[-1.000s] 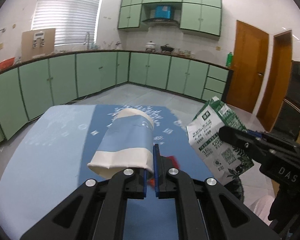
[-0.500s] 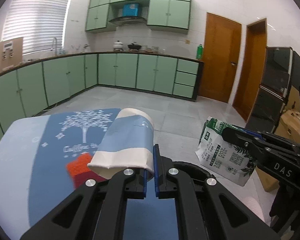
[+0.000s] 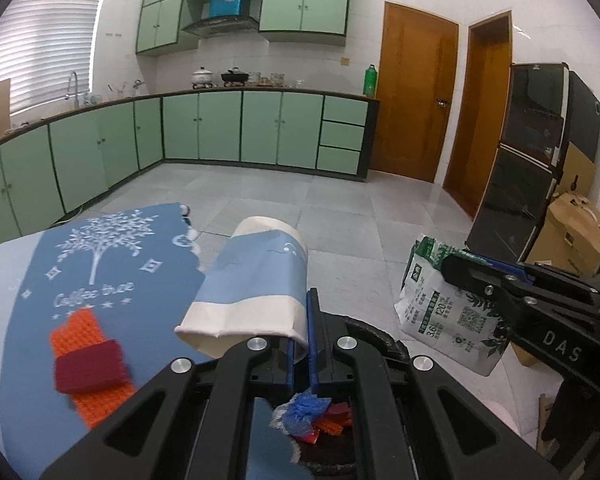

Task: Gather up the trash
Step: 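Carry paper cup and milk pouch over the black bin and open both tools, then move both tools back over the orange mesh and red pad, then grasp the red scrubbing pad with the right tool and lift it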

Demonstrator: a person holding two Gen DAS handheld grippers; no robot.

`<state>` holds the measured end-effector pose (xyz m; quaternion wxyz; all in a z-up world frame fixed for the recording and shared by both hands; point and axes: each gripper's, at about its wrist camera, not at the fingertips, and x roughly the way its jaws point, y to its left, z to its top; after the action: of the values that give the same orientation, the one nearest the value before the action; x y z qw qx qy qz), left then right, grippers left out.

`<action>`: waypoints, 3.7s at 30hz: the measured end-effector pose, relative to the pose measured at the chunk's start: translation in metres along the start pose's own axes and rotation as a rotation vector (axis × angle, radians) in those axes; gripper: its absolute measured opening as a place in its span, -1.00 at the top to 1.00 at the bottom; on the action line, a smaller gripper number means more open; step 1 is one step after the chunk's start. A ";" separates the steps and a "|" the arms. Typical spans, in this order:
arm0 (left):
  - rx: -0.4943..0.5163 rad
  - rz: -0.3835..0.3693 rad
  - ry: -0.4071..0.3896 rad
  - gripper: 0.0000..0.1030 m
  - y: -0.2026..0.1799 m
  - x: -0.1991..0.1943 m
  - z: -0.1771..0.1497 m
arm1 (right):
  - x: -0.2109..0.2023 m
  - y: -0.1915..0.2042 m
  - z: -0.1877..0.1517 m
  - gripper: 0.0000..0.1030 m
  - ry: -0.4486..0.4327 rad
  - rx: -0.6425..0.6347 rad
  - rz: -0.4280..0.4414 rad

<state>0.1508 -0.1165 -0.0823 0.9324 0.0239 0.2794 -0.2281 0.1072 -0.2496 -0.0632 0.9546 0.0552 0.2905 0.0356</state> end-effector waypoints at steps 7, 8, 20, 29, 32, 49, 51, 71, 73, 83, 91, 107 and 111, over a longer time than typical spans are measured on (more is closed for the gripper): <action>0.013 -0.036 0.035 0.90 -0.017 0.038 -0.002 | 0.027 -0.033 -0.009 0.73 0.044 0.030 -0.017; 0.014 -0.041 0.037 0.90 -0.017 0.044 0.000 | 0.030 -0.036 -0.009 0.73 0.049 0.030 -0.020; -0.001 -0.090 0.143 0.72 -0.030 0.103 -0.008 | 0.089 -0.061 -0.014 0.71 0.150 0.064 -0.032; -0.027 -0.067 0.170 0.34 -0.016 0.106 -0.013 | 0.116 -0.061 -0.017 0.11 0.184 0.074 -0.024; -0.036 -0.055 0.161 0.31 -0.010 0.101 -0.011 | 0.114 -0.060 -0.018 -0.03 0.179 0.081 -0.028; -0.080 0.056 0.030 -0.35 0.042 0.024 0.002 | 0.062 -0.010 0.011 -0.81 0.069 0.074 -0.001; -0.089 0.080 0.022 -0.38 0.052 0.012 0.001 | 0.060 -0.002 0.013 -0.81 0.064 0.067 0.009; -0.197 0.364 -0.019 -0.59 0.185 -0.088 -0.034 | 0.073 0.126 0.019 -0.82 0.065 -0.036 0.176; -0.209 0.401 -0.016 -0.59 0.200 -0.095 -0.042 | 0.077 0.138 0.016 -0.82 0.069 -0.049 0.189; -0.275 0.482 0.002 -0.59 0.248 -0.116 -0.068 | 0.111 0.204 -0.001 -0.82 0.133 -0.124 0.249; -0.296 0.495 0.003 -0.59 0.263 -0.122 -0.076 | 0.134 0.244 -0.012 -0.82 0.179 -0.185 0.248; -0.319 0.490 0.022 -0.59 0.272 -0.116 -0.082 | 0.164 0.260 -0.027 -0.67 0.256 -0.209 0.195; -0.320 0.487 0.027 -0.59 0.271 -0.115 -0.082 | 0.163 0.259 -0.026 -0.65 0.254 -0.205 0.208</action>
<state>0.1429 0.1873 -0.1129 0.9478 -0.0541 0.3103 0.0498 0.2185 0.0254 -0.1422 0.9021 -0.0176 0.3962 0.1702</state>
